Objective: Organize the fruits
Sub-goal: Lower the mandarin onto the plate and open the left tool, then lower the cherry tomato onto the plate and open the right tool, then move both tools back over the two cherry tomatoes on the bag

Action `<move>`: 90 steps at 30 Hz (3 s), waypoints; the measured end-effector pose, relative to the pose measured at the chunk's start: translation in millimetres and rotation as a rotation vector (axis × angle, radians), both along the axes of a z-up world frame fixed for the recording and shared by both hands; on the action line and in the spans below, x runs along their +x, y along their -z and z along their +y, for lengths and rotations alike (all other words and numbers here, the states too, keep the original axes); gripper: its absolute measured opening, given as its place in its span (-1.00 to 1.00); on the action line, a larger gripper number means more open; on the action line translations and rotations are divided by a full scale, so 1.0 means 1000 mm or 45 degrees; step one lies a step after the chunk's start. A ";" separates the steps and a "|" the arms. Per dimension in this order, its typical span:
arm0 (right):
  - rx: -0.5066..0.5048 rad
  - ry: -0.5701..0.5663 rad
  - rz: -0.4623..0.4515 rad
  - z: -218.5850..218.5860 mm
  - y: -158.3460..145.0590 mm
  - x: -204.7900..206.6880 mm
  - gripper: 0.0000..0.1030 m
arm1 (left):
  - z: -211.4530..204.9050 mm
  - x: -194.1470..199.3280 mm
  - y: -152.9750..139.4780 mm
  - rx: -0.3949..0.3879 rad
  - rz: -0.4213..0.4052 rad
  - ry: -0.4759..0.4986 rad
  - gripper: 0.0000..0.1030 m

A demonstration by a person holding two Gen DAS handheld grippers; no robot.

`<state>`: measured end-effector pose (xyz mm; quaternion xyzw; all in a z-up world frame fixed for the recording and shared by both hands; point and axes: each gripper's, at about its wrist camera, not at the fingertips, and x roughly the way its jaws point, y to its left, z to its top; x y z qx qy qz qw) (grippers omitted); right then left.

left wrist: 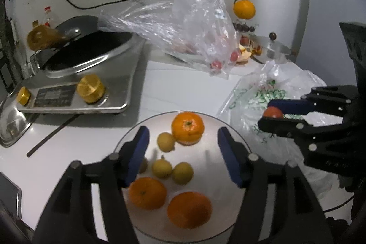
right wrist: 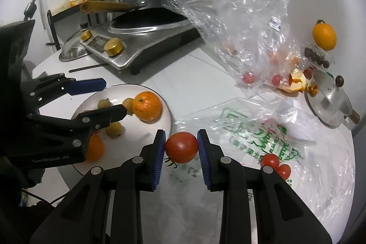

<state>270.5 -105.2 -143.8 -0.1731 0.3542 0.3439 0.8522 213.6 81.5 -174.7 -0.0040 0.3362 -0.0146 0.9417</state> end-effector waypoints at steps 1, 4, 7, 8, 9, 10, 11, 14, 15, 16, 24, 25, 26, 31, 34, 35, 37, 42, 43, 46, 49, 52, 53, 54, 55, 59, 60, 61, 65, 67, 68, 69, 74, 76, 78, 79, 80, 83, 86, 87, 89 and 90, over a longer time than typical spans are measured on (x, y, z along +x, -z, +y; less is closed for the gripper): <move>-0.002 -0.005 -0.001 0.003 0.000 -0.002 -0.40 | 0.003 -0.003 -0.001 -0.002 -0.005 -0.004 0.24; -0.009 -0.019 -0.007 0.012 -0.001 -0.009 -0.40 | 0.012 -0.010 -0.002 -0.012 -0.018 -0.016 0.24; -0.015 -0.031 -0.008 0.021 -0.001 -0.013 -0.40 | 0.021 -0.019 -0.001 -0.029 -0.022 -0.030 0.24; -0.021 -0.037 -0.005 0.025 0.000 -0.014 -0.40 | 0.024 -0.021 0.000 -0.034 -0.022 -0.033 0.24; -0.024 -0.042 -0.003 0.028 0.000 -0.016 -0.40 | 0.026 -0.023 0.001 -0.038 -0.022 -0.037 0.24; -0.030 -0.049 0.002 0.032 0.001 -0.018 -0.40 | 0.029 -0.026 0.003 -0.044 -0.021 -0.042 0.24; -0.036 -0.057 0.006 0.035 0.003 -0.019 -0.40 | 0.031 -0.027 0.004 -0.048 -0.019 -0.046 0.24; -0.049 -0.072 0.021 0.046 0.008 -0.021 -0.40 | 0.040 -0.030 0.008 -0.060 -0.017 -0.063 0.24; -0.057 -0.078 0.025 0.050 0.010 -0.021 -0.40 | 0.043 -0.031 0.008 -0.062 -0.016 -0.069 0.24; -0.061 -0.081 0.029 0.052 0.012 -0.021 -0.40 | 0.046 -0.031 0.009 -0.062 -0.014 -0.074 0.24; -0.080 -0.076 0.063 0.072 0.025 -0.013 -0.40 | 0.061 -0.033 0.013 -0.090 -0.017 -0.079 0.24; -0.084 -0.071 0.067 0.073 0.027 -0.012 -0.40 | 0.064 -0.033 0.013 -0.099 -0.019 -0.078 0.24; -0.088 -0.066 0.070 0.075 0.028 -0.010 -0.40 | 0.065 -0.033 0.014 -0.110 -0.021 -0.074 0.24; -0.096 -0.035 0.091 0.082 0.037 -0.004 -0.40 | 0.072 -0.032 0.018 -0.134 -0.019 -0.066 0.24; -0.099 -0.025 0.100 0.085 0.040 0.000 -0.40 | 0.076 -0.031 0.019 -0.139 -0.020 -0.075 0.24; -0.100 -0.024 0.103 0.086 0.041 0.001 -0.40 | 0.077 -0.031 0.019 -0.141 -0.019 -0.077 0.24; -0.101 -0.021 0.107 0.088 0.043 0.002 -0.40 | 0.078 -0.030 0.020 -0.149 -0.017 -0.078 0.24; -0.091 -0.013 0.118 0.089 0.044 0.005 -0.40 | 0.080 -0.031 0.021 -0.185 -0.018 -0.078 0.24; -0.091 -0.011 0.119 0.089 0.044 0.005 -0.40 | 0.080 -0.031 0.021 -0.185 -0.018 -0.078 0.24; -0.092 -0.011 0.121 0.088 0.044 0.005 -0.40 | 0.080 -0.031 0.021 -0.180 -0.017 -0.081 0.24; -0.085 -0.007 0.114 0.086 0.042 0.004 -0.39 | 0.078 -0.032 0.019 -0.174 -0.020 -0.085 0.24; -0.073 -0.004 0.103 0.082 0.038 0.003 -0.32 | 0.075 -0.034 0.017 -0.165 -0.022 -0.084 0.24; -0.069 -0.004 0.102 0.081 0.037 0.002 -0.26 | 0.073 -0.035 0.016 -0.163 -0.022 -0.081 0.24; -0.063 -0.004 0.100 0.079 0.035 0.001 -0.26 | 0.071 -0.036 0.015 -0.160 -0.024 -0.077 0.24; -0.060 -0.004 0.097 0.077 0.034 0.000 -0.26 | 0.069 -0.037 0.015 -0.157 -0.025 -0.076 0.24; -0.044 -0.001 0.084 0.069 0.029 -0.005 -0.26 | 0.059 -0.039 0.012 -0.137 -0.022 -0.063 0.24; -0.039 0.003 0.083 0.066 0.028 -0.006 -0.26 | 0.056 -0.040 0.011 -0.134 -0.022 -0.059 0.24; -0.034 0.006 0.081 0.063 0.027 -0.007 -0.26 | 0.053 -0.040 0.010 -0.131 -0.022 -0.056 0.24; -0.016 0.017 0.071 0.051 0.022 -0.010 -0.26 | 0.042 -0.041 0.007 -0.110 -0.024 -0.046 0.24; -0.006 0.021 0.065 0.045 0.019 -0.012 -0.26 | 0.035 -0.042 0.005 -0.099 -0.023 -0.040 0.24; 0.000 0.023 0.061 0.041 0.018 -0.013 -0.26 | 0.033 -0.042 0.004 -0.096 -0.023 -0.037 0.24; 0.004 0.026 0.058 0.038 0.016 -0.014 -0.26 | 0.030 -0.042 0.004 -0.092 -0.024 -0.034 0.24; 0.029 0.039 0.049 0.021 0.012 -0.017 -0.26 | 0.014 -0.041 0.000 -0.080 -0.022 -0.022 0.24; 0.037 0.042 0.045 0.014 0.010 -0.018 -0.26 | 0.006 -0.040 0.000 -0.075 -0.019 -0.019 0.25; 0.043 0.046 0.042 0.007 0.009 -0.018 -0.26 | 0.000 -0.040 -0.001 -0.070 -0.019 -0.012 0.24; 0.047 0.050 0.040 0.003 0.008 -0.018 -0.26 | -0.003 -0.039 -0.001 -0.067 -0.017 -0.009 0.25; 0.051 0.053 0.039 -0.001 0.008 -0.018 -0.26 | -0.007 -0.038 -0.002 -0.064 -0.016 -0.006 0.25; 0.064 0.065 0.037 -0.012 0.006 -0.017 -0.26 | -0.017 -0.036 -0.003 -0.062 -0.018 -0.001 0.25; 0.070 0.065 0.031 -0.021 0.003 -0.015 -0.26 | -0.024 -0.033 -0.005 -0.075 -0.020 -0.009 0.25; 0.072 0.065 0.029 -0.024 0.002 -0.014 -0.26 | -0.027 -0.032 -0.005 -0.079 -0.021 -0.012 0.25; 0.077 0.067 0.025 -0.031 0.000 -0.012 -0.26 | -0.031 -0.029 -0.006 -0.082 -0.018 -0.013 0.35; 0.079 0.070 0.024 -0.033 -0.001 -0.010 -0.26 | -0.033 -0.028 -0.006 -0.084 -0.017 -0.012 0.47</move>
